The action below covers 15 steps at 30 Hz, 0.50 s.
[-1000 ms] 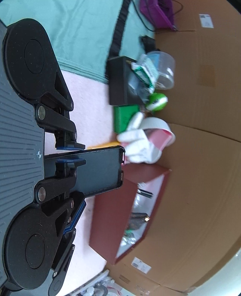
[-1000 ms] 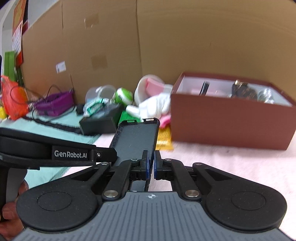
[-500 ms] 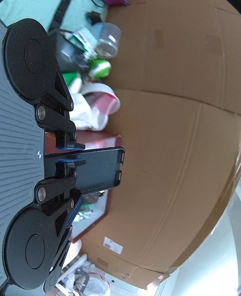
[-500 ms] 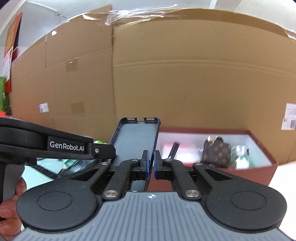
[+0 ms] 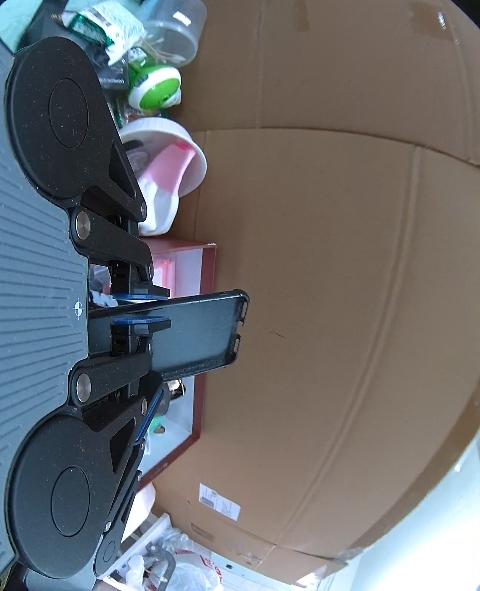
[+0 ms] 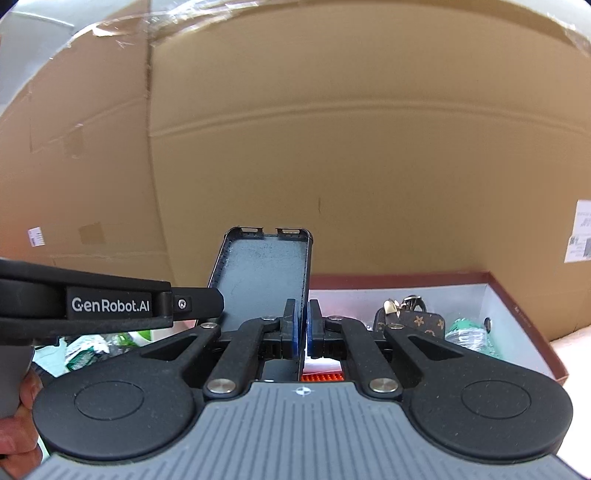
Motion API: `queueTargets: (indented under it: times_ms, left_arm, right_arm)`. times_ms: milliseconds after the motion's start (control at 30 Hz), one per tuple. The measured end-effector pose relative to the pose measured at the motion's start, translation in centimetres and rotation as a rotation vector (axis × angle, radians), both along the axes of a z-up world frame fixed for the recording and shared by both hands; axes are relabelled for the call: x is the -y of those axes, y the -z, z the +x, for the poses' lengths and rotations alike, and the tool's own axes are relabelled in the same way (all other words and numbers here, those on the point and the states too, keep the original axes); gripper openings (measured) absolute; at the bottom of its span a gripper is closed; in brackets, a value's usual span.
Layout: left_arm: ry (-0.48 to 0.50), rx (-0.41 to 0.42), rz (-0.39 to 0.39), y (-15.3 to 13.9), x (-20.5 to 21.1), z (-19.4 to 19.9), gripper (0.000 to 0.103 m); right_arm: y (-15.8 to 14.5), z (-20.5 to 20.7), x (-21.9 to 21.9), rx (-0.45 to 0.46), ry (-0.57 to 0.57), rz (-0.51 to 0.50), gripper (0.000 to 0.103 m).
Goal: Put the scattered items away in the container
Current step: 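Lift the black phone case with the left gripper over the maroon box, then lower the phone case into the box and open the left gripper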
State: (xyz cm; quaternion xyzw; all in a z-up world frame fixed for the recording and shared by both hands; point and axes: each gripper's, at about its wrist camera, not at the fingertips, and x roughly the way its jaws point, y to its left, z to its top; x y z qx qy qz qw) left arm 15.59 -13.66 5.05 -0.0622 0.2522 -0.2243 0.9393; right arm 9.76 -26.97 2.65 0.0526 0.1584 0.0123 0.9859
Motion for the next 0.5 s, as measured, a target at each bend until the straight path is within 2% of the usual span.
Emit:
queueTargets:
  times_ms: [267,300,333,367,400,433,467,500]
  left_arm:
    - [0.009,-0.054,0.016,2.2,0.7,2.4,0.007]
    - [0.014,-0.057,0.015,2.4,0.7,2.4,0.017]
    - [0.023,-0.063,0.004,2.6,0.7,2.4,0.032]
    - [0.024,-0.066,-0.010,2.7,0.6,2.4,0.038]
    - [0.025,-0.059,-0.027,2.8,0.4,2.2,0.059]
    - [0.043,-0.045,-0.060,2.9,0.2,2.0,0.075]
    - [0.041,-0.038,-0.073,2.9,0.1,1.7,0.085]
    - [0.021,-0.023,-0.070,2.9,0.1,1.4,0.099]
  right_arm:
    - [2.3,2.9,0.8,-0.054,0.009,0.024,0.006]
    - [2.6,3.0,0.8,-0.062,0.008,0.026,0.006]
    - [2.9,3.0,0.9,-0.071,0.006,0.030,0.006]
    - [3.1,3.0,0.9,-0.076,0.004,0.034,0.007]
    - [3.3,3.0,1.0,-0.082,-0.003,0.040,0.009]
    - [3.5,2.9,1.0,-0.087,-0.012,0.048,0.013]
    - [3.6,3.2,0.9,-0.088,-0.019,0.048,0.034]
    - [3.7,3.0,0.7,-0.081,-0.017,0.038,0.048]
